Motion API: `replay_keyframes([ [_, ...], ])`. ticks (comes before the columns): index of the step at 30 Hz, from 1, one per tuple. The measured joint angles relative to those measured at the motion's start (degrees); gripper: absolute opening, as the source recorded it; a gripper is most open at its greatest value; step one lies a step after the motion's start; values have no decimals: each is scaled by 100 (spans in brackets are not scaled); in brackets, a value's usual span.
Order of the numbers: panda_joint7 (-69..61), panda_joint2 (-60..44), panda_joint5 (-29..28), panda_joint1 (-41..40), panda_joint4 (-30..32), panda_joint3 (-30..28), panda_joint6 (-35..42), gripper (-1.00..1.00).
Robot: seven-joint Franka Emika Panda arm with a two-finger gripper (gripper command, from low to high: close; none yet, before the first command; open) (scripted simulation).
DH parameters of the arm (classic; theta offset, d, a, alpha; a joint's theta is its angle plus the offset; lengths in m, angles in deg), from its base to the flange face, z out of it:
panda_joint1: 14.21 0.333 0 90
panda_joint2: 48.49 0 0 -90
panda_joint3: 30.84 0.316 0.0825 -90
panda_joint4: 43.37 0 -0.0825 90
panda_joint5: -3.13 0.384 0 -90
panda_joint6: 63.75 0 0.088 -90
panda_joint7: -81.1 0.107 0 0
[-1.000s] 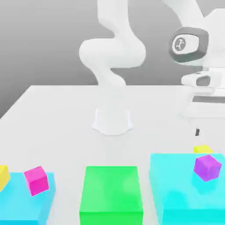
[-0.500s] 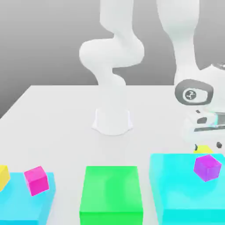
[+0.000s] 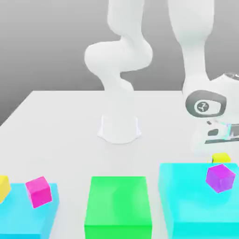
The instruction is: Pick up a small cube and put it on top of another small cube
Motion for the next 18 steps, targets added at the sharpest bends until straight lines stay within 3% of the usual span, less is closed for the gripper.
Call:
replay_keyframes([
  [5, -832, 608, 1098, -573, 205, 802, 339, -100],
  [11, -1606, 848, 1083, -1094, -699, 440, 525, -100],
  [18, -1905, 1088, 1459, -2620, -1359, -394, 1106, -100],
])
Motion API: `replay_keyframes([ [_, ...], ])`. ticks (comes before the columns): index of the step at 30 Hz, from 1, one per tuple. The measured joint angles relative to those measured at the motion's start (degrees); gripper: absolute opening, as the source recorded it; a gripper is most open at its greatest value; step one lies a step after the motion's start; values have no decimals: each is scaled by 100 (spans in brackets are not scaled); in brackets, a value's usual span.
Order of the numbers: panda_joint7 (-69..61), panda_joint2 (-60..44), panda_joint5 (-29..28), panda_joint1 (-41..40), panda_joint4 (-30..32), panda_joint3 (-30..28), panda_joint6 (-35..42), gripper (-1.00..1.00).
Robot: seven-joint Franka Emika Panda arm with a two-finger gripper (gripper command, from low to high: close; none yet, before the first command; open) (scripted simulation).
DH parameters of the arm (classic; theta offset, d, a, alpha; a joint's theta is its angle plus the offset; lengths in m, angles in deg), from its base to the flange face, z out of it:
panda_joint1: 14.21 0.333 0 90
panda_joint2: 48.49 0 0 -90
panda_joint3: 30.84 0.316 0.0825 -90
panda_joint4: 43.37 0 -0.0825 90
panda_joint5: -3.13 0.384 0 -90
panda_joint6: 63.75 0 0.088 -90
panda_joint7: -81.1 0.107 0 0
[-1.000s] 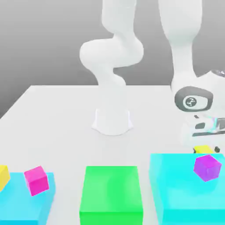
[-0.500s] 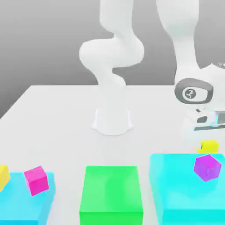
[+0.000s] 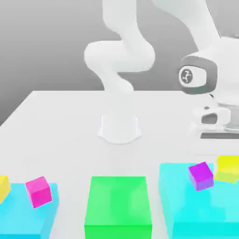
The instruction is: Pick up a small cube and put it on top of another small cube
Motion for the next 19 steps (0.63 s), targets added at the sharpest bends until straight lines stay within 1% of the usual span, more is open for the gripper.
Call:
replay_keyframes([
  [3, -35, 121, 240, -733, -143, -332, 327, -100],
  [11, 141, 556, 1257, -2861, 24, -1331, 1445, -100],
  [13, 192, 429, 1321, -3190, 67, -1393, 1361, -100],
  [14, 242, 271, 1275, -3330, 104, -1349, 1184, -100],
  [15, 308, 88, 1195, -3279, 144, -1298, 976, -100],
  [16, 372, -94, 1111, -3207, 184, -1281, 764, 100],
  [19, 372, -94, 1112, -3204, 184, -1281, 764, 100],
])
